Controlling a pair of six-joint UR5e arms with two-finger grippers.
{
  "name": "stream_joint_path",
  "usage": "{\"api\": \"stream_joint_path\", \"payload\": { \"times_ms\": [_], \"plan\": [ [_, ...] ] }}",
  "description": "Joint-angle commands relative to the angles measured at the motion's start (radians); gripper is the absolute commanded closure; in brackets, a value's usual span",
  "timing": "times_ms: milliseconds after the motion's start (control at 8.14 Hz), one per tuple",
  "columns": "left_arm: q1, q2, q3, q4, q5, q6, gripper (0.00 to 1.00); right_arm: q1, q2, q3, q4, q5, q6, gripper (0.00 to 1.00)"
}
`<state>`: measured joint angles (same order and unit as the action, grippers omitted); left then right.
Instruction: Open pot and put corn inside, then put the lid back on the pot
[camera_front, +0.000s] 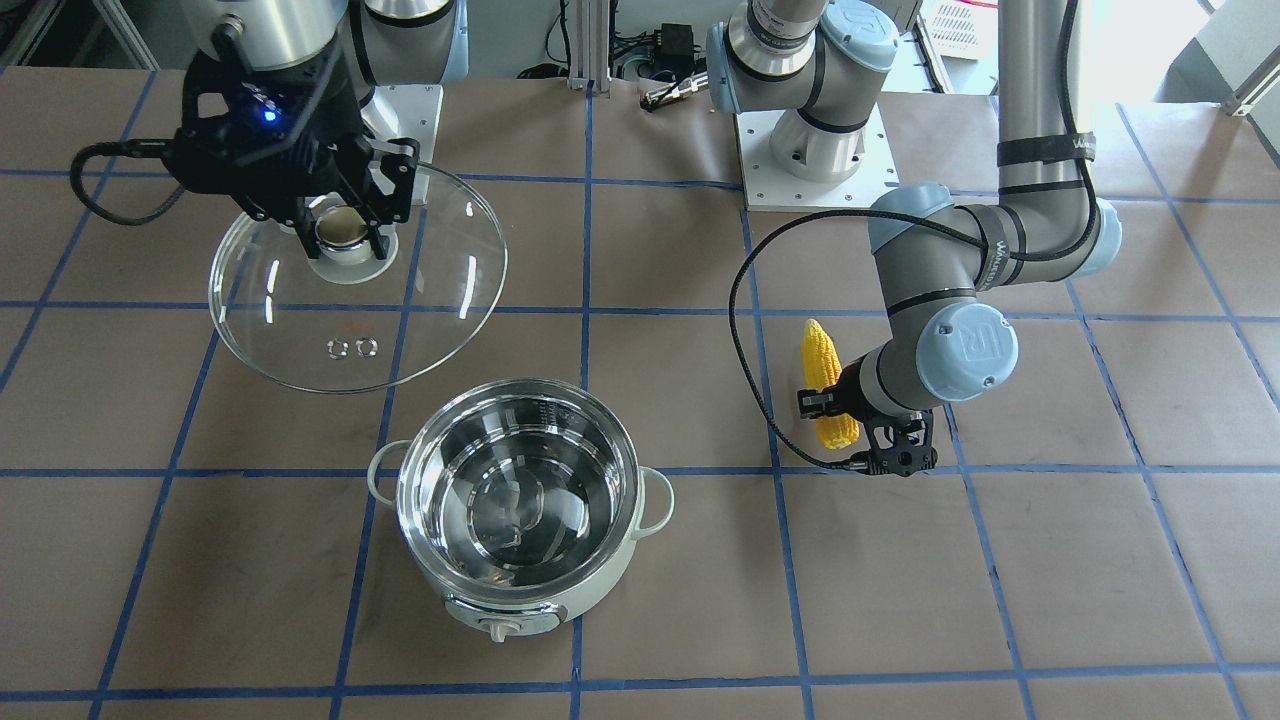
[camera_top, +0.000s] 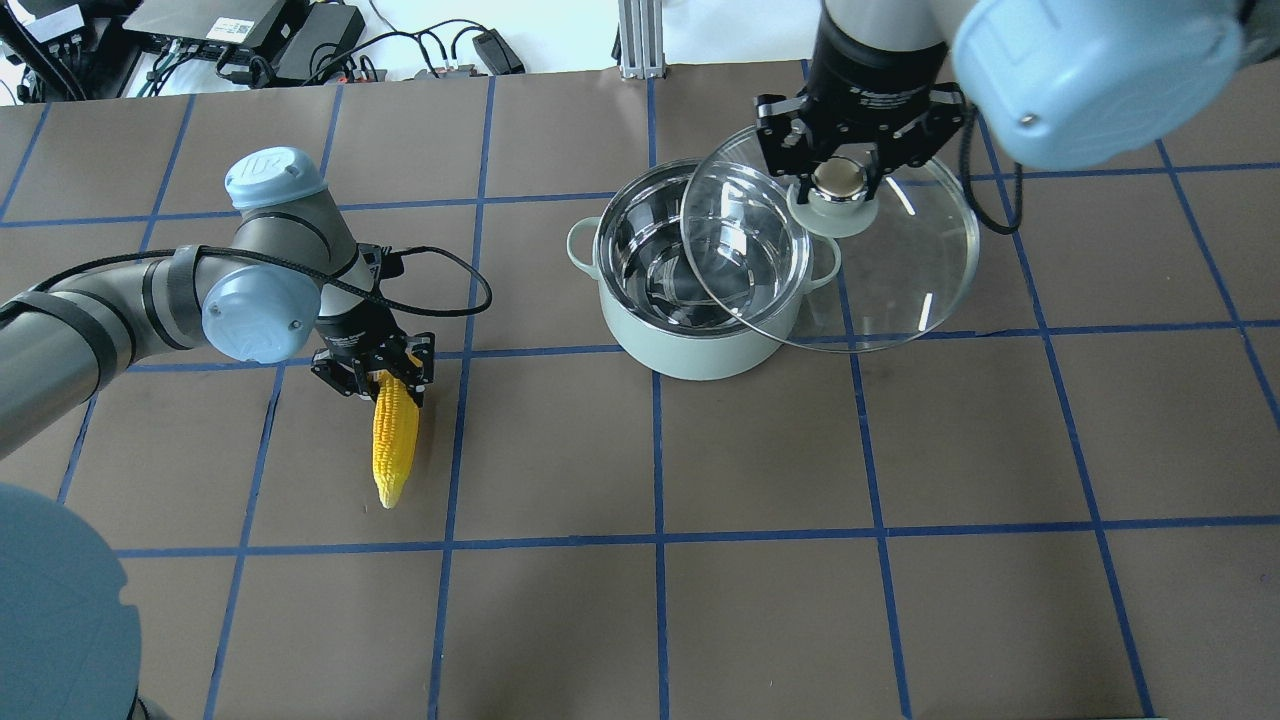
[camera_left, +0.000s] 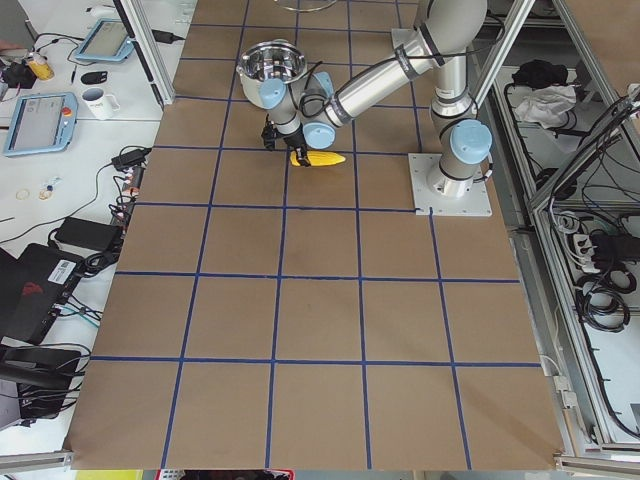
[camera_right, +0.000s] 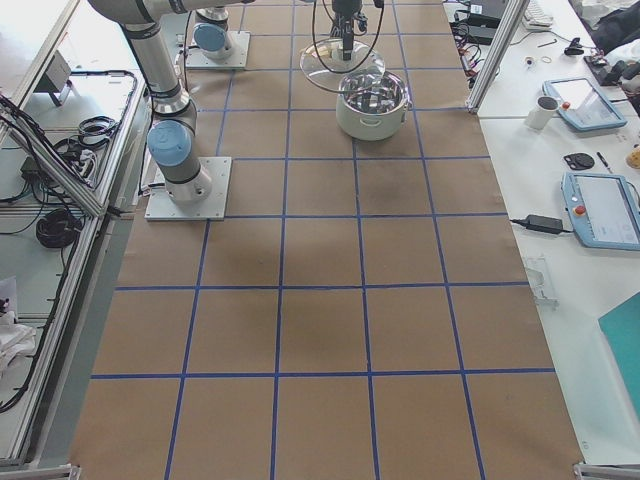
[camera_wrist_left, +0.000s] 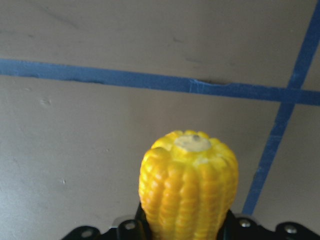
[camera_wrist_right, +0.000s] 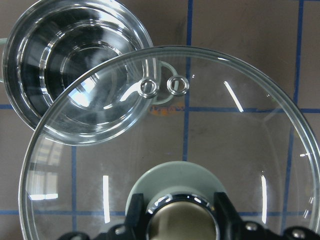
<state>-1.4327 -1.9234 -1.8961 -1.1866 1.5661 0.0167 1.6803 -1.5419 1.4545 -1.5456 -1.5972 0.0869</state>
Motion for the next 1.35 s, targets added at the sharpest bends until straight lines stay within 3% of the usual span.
{"api": "stream_joint_path", "payload": {
  "times_ms": [0,246,491,860,1105,1228],
  "plan": [
    [-0.006,0.065,0.034,-0.121,-0.027,-0.064,0.96,-0.116,-0.034,0.009,0.053,0.026,-0.128,0.69],
    [-0.028,0.069,0.214,-0.274,-0.119,-0.073,1.00,-0.117,-0.032,0.009,0.053,0.025,-0.141,0.69],
    [-0.186,0.032,0.419,-0.323,-0.120,-0.162,1.00,-0.125,-0.029,0.010,0.048,0.020,-0.153,0.69],
    [-0.349,-0.171,0.771,-0.338,-0.141,-0.258,1.00,-0.129,-0.027,0.012,0.045,0.013,-0.222,0.71],
    [-0.417,-0.282,0.868,-0.305,-0.171,-0.325,1.00,-0.128,-0.027,0.013,0.047,0.013,-0.222,0.71],
    [-0.458,-0.316,0.862,-0.194,-0.178,-0.355,1.00,-0.129,-0.027,0.013,0.047,0.011,-0.223,0.71]
  ]
}}
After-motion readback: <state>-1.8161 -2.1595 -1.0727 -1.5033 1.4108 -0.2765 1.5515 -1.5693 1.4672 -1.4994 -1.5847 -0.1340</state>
